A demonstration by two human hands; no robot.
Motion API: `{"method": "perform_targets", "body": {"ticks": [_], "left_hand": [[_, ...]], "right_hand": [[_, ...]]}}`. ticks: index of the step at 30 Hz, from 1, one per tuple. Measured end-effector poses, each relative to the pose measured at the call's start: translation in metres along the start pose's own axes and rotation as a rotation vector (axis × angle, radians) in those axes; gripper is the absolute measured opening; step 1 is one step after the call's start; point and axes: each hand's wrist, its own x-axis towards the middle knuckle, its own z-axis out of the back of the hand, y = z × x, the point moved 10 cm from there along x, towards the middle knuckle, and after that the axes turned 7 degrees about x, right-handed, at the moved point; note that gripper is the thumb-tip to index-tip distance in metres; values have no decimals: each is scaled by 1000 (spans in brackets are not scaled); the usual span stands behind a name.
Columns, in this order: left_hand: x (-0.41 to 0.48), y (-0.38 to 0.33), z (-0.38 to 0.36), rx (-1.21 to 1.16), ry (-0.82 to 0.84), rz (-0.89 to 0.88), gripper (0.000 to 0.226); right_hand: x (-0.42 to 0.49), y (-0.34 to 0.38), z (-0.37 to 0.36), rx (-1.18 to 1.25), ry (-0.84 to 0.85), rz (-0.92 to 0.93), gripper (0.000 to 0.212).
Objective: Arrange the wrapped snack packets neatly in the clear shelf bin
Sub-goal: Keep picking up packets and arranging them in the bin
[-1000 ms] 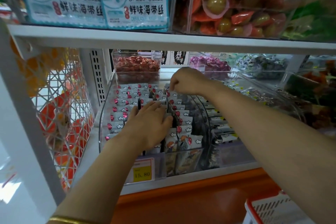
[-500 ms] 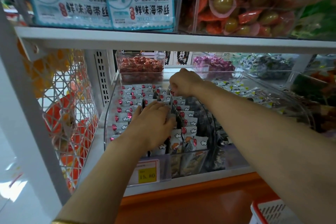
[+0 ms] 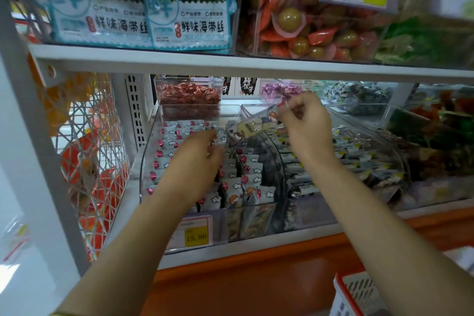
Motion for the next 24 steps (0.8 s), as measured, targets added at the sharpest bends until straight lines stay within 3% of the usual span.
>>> {"method": "perform_targets", "body": {"ticks": [4,8,15,20,24], "left_hand": [[-13,0,0,-303,51,89,28],[-23,12,-7,-674,113,261,19],[-34,9,-17,-1059,211,392,21],[-36,11,-16,-1048,177,425,26],[-36,13,-5,-734,87,360,31]], "right_hand": [[-40,-19,7,358,-13,-297,3],[-67,-26,5,629,18,-447,7],[-84,-35,4,712,63,-586,9],[-91,-45,-3,875,55,-719,12],[-93,-48,-14,1057,71,-796,6]]}}
